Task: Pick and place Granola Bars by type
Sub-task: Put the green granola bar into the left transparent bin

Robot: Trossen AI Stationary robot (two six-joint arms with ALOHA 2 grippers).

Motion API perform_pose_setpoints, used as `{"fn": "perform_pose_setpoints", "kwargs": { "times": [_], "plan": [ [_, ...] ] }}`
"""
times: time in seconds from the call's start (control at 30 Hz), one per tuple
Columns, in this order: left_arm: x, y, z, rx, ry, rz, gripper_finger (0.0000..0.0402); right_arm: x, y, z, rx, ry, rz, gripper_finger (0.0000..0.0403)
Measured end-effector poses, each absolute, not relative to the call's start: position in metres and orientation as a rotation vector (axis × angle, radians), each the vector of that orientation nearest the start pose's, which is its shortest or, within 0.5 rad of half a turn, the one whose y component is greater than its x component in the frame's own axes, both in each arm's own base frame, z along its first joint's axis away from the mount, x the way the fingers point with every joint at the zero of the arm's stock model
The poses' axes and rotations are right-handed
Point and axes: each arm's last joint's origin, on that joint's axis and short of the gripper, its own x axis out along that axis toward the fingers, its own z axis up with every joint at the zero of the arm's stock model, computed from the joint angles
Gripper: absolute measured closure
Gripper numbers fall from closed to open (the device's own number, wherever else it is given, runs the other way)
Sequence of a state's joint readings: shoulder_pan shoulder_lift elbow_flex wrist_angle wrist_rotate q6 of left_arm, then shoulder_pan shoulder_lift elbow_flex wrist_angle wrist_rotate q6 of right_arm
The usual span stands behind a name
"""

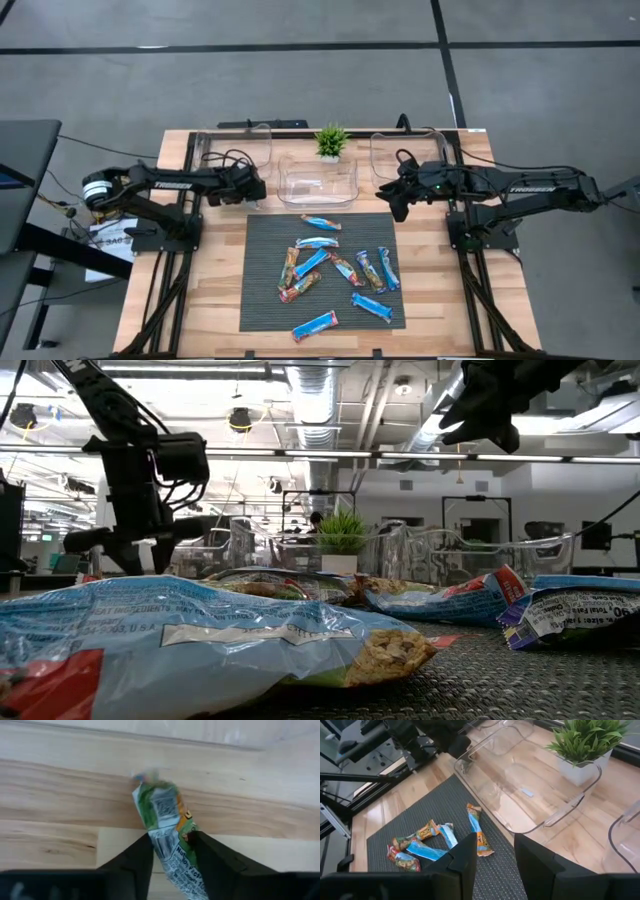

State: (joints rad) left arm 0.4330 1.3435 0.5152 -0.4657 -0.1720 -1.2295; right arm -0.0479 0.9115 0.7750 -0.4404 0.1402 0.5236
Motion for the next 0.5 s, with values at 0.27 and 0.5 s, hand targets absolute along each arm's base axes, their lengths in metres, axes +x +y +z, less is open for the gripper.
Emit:
{"fn": "perform_pose_setpoints", "kwargs": {
  "times": [0.27,0.5],
  "plan": [
    [0.174,0.079,0.144,-1.212,0.791,1.142,0.034,0.19,-0.013,0.286,0.465,0.518,-0.324,0.028],
    [0.171,0.07,0.169,-1.22,0.662,1.02,0.037,0.19,-0.013,0.287,0.448,0.51,-0.316,0.028]
  ]
}}
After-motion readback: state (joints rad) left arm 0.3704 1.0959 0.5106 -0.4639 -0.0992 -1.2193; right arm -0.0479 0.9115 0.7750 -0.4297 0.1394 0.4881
